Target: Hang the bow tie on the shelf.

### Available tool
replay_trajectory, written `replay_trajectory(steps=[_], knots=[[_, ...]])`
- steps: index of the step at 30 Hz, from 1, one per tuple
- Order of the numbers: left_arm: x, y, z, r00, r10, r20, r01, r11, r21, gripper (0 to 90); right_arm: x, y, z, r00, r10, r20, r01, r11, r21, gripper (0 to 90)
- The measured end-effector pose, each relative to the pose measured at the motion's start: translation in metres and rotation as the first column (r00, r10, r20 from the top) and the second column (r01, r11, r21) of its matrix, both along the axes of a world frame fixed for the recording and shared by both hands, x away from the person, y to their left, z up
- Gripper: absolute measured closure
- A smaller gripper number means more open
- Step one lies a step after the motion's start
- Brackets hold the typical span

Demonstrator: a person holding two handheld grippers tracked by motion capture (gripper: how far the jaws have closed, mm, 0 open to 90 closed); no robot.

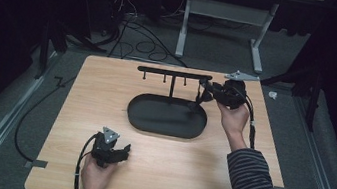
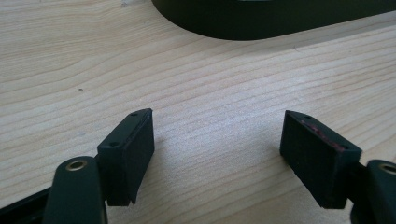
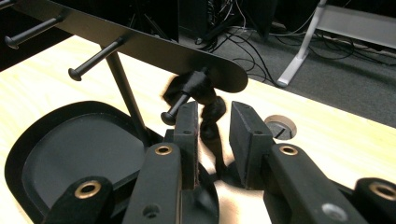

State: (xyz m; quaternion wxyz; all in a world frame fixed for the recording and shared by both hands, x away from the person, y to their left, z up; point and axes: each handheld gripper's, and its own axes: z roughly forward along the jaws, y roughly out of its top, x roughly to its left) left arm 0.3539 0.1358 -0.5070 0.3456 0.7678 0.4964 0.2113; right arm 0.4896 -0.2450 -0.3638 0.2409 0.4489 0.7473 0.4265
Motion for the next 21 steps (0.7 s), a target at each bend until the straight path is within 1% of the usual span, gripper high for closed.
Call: replay_trajectory(steps=[10,13,19,21], knots=[[0.000,0.000,0.000,1.0000,0.001,0.000,-0.001,1.0000,0.000,26.7,-0.005,-0.004,0.003,0.9999,0.002,0.014,-0.002,1.000,0.000,71.8],[0.000,0.000,0.000,1.0000,0.000,0.000,0.000,1.0000,0.000,26.7,-0.007,-0.005,0.003,0.9999,-0.001,0.011,0.001,1.000,0.002,71.6],[0.000,0.000,0.000,1.0000,0.000,0.000,0.000,1.0000,0.000,26.6,-0.013,-0.012,0.003,0.9999,0.003,0.010,-0.003,1.000,0.010,69.6],[0.000,0.000,0.000,1.0000,0.000,0.000,0.000,1.0000,0.000,26.7,-0.017,-0.017,0.004,0.9999,0.005,0.011,-0.005,1.000,0.021,68.0]])
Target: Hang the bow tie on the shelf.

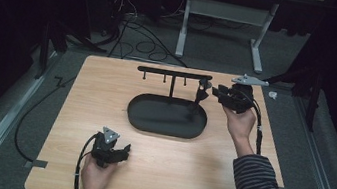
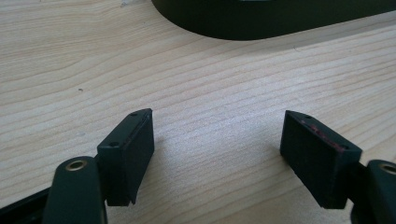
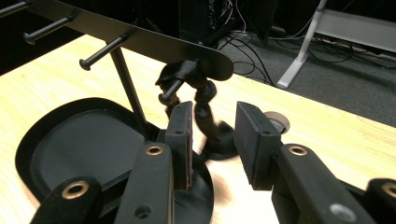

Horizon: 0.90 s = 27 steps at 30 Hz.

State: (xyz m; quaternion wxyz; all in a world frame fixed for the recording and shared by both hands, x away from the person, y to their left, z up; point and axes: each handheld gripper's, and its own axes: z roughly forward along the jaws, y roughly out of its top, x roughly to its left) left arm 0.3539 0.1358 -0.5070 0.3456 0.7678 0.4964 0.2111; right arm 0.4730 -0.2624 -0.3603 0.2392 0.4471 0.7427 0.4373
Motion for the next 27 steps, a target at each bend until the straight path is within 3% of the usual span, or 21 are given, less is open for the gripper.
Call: replay_trajectory(steps=[9,27], knots=[[0.000,0.000,0.000,1.0000,0.000,0.000,0.000,1.0000,0.001,26.7,-0.011,-0.012,0.003,1.0000,0.000,0.007,0.000,0.999,0.036,65.0],[0.000,0.000,0.000,1.0000,0.000,0.000,0.000,1.0000,0.001,26.6,-0.038,-0.027,0.010,0.9988,0.022,0.044,-0.025,0.998,0.055,63.1]])
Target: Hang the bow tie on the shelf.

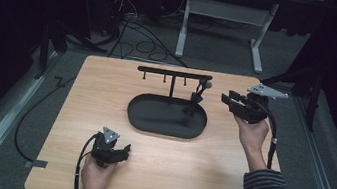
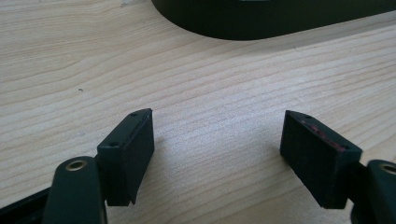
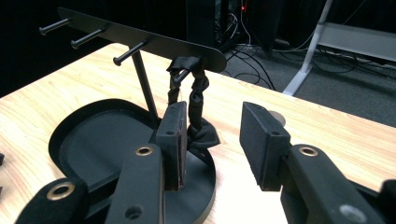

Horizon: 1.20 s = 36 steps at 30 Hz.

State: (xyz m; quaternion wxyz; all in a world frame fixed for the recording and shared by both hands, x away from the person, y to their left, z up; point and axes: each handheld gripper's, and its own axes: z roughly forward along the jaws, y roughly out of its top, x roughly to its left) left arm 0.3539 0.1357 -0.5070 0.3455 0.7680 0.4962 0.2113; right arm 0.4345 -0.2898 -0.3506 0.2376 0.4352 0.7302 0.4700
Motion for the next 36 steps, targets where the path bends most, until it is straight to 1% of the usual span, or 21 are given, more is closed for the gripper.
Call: replay_trajectory(steps=[3,10,15,22,29,36], knots=[[0.000,0.000,0.000,1.0000,0.000,0.000,0.000,1.0000,0.000,26.6,-0.001,-0.002,0.000,1.0000,-0.002,0.001,0.002,1.000,-0.002,63.0],[0.000,0.000,0.000,1.0000,0.000,0.000,0.000,1.0000,0.000,26.6,-0.011,-0.010,0.000,0.9999,-0.010,0.012,0.009,1.000,0.007,62.6],[0.000,0.000,0.000,1.0000,0.000,0.000,0.000,1.0000,0.000,26.6,-0.016,-0.014,0.001,0.9998,-0.012,0.017,0.011,1.000,0.021,62.1],[0.000,0.000,0.000,1.0000,0.000,0.000,0.000,1.0000,0.000,26.6,-0.021,-0.019,0.001,0.9997,-0.013,0.019,0.013,1.000,0.025,61.9],[0.000,0.000,0.000,1.0000,0.000,0.000,0.000,1.0000,-0.001,26.6,-0.028,-0.025,0.002,0.9993,-0.018,0.032,0.017,0.999,0.030,61.6],[0.000,0.000,0.000,1.0000,0.000,0.000,0.000,1.0000,0.000,26.6,-0.034,-0.031,0.002,0.9990,-0.026,0.036,0.024,0.999,0.044,60.8]])
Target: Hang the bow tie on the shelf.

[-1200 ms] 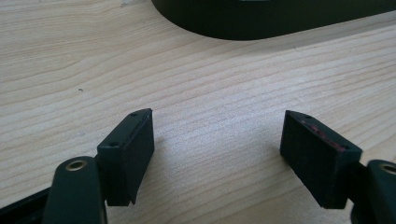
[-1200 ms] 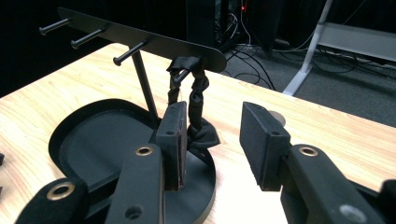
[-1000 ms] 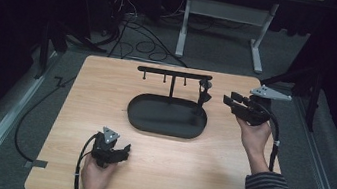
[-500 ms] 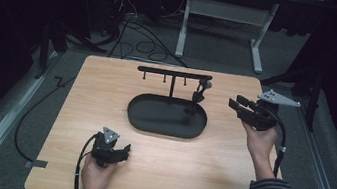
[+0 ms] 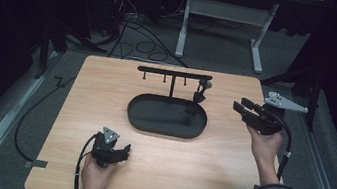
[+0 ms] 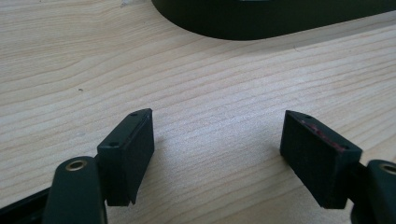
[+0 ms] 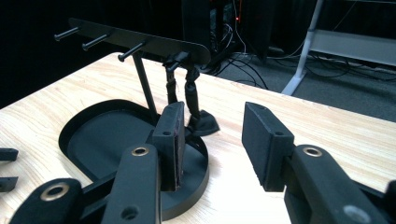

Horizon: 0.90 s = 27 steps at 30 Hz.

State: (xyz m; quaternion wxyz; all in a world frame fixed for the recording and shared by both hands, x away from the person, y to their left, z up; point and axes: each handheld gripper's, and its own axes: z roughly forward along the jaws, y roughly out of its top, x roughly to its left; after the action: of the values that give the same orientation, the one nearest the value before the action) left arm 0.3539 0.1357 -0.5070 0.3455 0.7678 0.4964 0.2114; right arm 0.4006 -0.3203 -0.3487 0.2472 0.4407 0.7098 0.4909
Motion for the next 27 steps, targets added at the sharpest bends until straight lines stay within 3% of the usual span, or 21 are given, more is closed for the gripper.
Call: replay_trajectory(steps=[27], knots=[[0.000,0.000,0.000,1.0000,0.000,0.000,0.000,1.0000,-0.001,26.6,-0.024,-0.030,-0.011,0.9993,-0.037,-0.005,0.037,0.998,0.055,60.0]])
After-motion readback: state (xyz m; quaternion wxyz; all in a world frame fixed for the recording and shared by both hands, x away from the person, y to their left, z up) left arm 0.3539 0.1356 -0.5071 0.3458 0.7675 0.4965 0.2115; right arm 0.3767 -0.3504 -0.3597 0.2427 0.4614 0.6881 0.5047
